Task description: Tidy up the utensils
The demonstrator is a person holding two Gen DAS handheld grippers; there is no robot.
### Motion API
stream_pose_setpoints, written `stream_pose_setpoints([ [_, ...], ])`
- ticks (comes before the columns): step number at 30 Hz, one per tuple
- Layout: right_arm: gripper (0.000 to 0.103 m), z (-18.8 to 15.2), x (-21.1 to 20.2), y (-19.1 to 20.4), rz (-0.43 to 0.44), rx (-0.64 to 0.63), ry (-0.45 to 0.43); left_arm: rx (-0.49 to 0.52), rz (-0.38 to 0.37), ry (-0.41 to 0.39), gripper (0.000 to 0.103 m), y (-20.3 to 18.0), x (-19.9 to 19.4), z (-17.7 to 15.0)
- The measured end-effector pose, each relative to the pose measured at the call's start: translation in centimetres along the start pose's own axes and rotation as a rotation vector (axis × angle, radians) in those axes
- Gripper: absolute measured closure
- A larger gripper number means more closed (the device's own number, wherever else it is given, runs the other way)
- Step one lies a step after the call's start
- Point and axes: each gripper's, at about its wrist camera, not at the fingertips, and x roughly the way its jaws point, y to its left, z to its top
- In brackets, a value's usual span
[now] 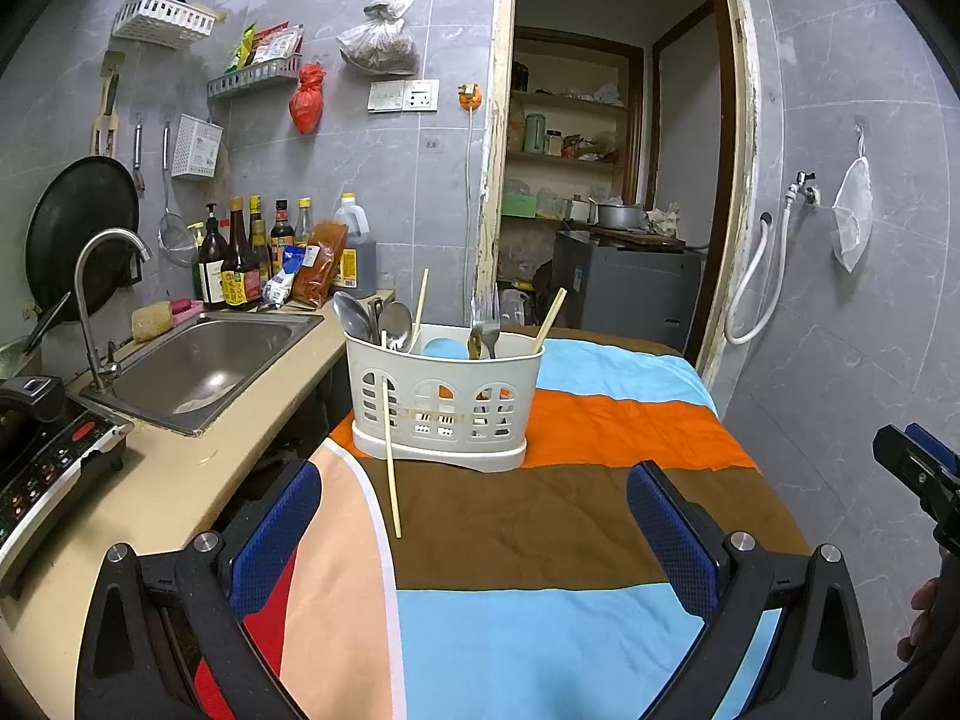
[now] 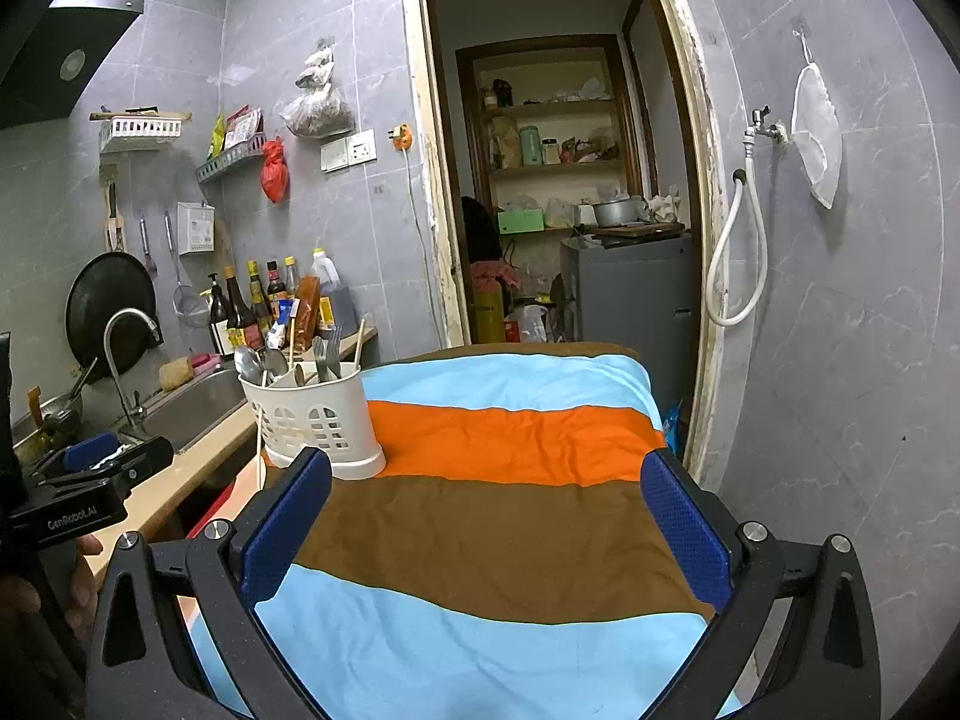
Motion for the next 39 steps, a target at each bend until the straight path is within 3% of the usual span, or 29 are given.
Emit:
stream_pose_setpoints([
  [39, 0.002, -0.70, 0.46, 0.29, 0.002, 0.001, 0.010, -0.001, -0.001, 0.002, 0.000, 0.27, 0.06, 0.13],
])
